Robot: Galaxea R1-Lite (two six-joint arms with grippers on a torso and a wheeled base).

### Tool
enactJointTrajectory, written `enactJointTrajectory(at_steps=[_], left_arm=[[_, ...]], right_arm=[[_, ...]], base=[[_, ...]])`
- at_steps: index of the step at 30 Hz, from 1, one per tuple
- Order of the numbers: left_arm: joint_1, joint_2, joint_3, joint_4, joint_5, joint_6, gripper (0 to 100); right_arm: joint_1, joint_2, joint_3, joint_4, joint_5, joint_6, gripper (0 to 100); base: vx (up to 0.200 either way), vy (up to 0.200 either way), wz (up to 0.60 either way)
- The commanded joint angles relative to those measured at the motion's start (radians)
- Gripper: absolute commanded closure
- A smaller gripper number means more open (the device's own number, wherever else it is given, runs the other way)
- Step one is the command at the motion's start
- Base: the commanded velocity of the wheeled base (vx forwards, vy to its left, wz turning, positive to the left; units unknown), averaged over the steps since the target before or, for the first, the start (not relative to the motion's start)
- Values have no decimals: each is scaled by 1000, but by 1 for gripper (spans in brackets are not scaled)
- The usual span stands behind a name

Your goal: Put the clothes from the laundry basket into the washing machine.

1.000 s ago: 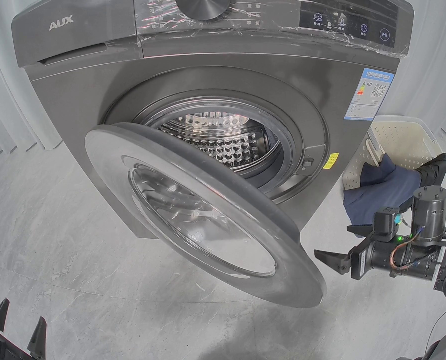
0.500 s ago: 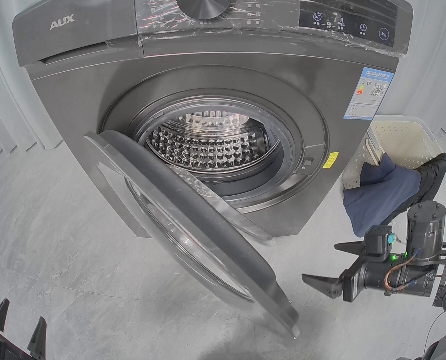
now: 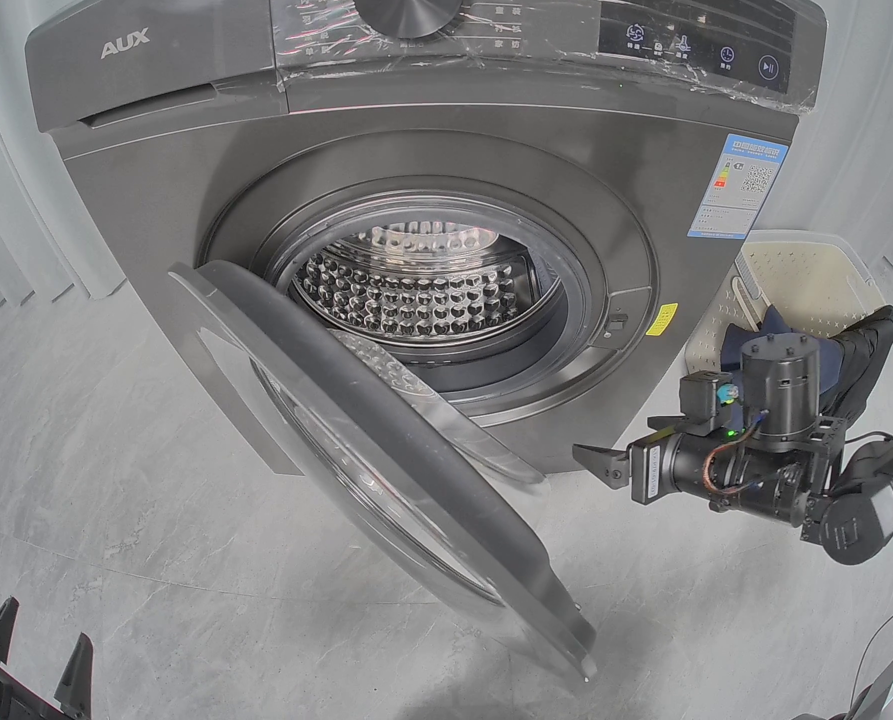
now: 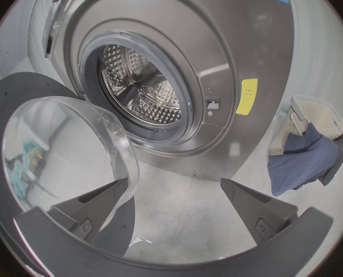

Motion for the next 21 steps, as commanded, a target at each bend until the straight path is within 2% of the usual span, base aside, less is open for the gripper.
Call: enactJointTrajectory(at_steps=[1, 8, 12, 20, 21], left_arm=[[0, -12, 15, 0, 0, -2, 0], [0, -12, 15, 0, 0, -2, 0], [0, -12, 15, 0, 0, 0, 0], [-1, -12, 15, 0, 0, 3, 0], [0, -12, 15, 0, 0, 3, 0]], right_arm=[[47, 104, -36, 0, -2, 5, 0], [124, 55, 12, 0, 8, 22, 0], [136, 38, 29, 0, 16, 34, 0], [136, 96, -33, 0, 5, 38, 0], [136, 115, -45, 0, 5, 38, 0]], base=[[0, 0, 0], [0, 0, 0], [0, 0, 0], [0, 0, 0], [-200, 0, 0]])
